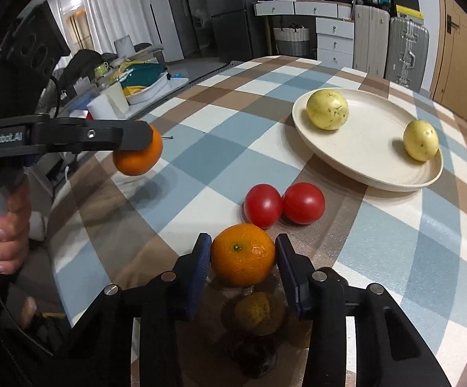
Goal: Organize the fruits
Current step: 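Grasp an orange with the left tool while the right tool grasps the other orange, then carry both oranges onto the cream plate and open both tools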
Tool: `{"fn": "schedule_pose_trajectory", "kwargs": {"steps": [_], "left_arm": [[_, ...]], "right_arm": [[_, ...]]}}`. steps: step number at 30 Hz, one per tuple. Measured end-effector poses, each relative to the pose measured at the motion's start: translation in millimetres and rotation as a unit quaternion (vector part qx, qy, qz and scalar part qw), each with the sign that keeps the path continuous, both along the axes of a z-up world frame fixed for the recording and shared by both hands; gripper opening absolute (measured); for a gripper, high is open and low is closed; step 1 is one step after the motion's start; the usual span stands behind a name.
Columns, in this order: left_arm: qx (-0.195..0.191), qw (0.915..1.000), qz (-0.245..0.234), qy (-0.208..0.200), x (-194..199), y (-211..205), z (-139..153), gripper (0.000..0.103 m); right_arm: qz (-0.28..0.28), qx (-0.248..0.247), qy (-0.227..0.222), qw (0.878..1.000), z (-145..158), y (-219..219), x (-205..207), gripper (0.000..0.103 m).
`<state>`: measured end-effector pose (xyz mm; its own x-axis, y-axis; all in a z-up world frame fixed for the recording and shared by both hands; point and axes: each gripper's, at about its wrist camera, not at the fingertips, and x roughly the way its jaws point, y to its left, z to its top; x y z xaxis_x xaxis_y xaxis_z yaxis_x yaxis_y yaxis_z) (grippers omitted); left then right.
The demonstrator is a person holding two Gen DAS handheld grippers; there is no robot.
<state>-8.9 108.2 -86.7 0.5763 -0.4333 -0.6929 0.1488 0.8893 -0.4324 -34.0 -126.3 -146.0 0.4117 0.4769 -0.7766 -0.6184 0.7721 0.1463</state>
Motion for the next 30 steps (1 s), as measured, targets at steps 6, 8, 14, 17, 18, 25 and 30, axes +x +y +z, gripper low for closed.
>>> {"fn": "schedule_pose_trajectory", "kwargs": {"steps": [6,8,14,17,18,25,30], "left_arm": [[0.006,0.9999,-0.008,-0.004,8.6,-3.7,5.1,0.036],[0.006,0.9999,-0.013,-0.005,11.8,-5.7,7.6,0.036],[0.009,0.9994,-0.031,-0.011,28.3,-24.8,15.9,0.036],[0.015,0.999,-0.04,-0.014,36.2,-34.8,20.9,0.036],[0.018,0.9988,-0.042,-0.015,39.4,-39.0,22.1,0.036],[0.041,0.9967,-0.064,-0.028,63.0,-66.3,32.6,0.036],[0.043,0.9958,-0.076,-0.029,84.2,-81.1,37.9,0.036]], "right_arm": [[-0.012,0.028,-0.004,1.0,9.6,-10.9,2.3,0.041],[-0.018,0.037,-0.008,0.999,15.6,-15.4,4.3,0.041],[-0.039,0.066,-0.017,0.997,35.6,-31.9,14.7,0.041],[-0.048,0.077,-0.019,0.996,42.9,-39.6,20.6,0.041],[-0.05,0.08,-0.02,0.995,44.8,-41.7,21.7,0.041],[-0.069,0.104,-0.027,0.992,58.0,-58.0,39.0,0.041],[-0.081,0.114,-0.036,0.989,68.3,-68.2,51.9,0.041]]}}
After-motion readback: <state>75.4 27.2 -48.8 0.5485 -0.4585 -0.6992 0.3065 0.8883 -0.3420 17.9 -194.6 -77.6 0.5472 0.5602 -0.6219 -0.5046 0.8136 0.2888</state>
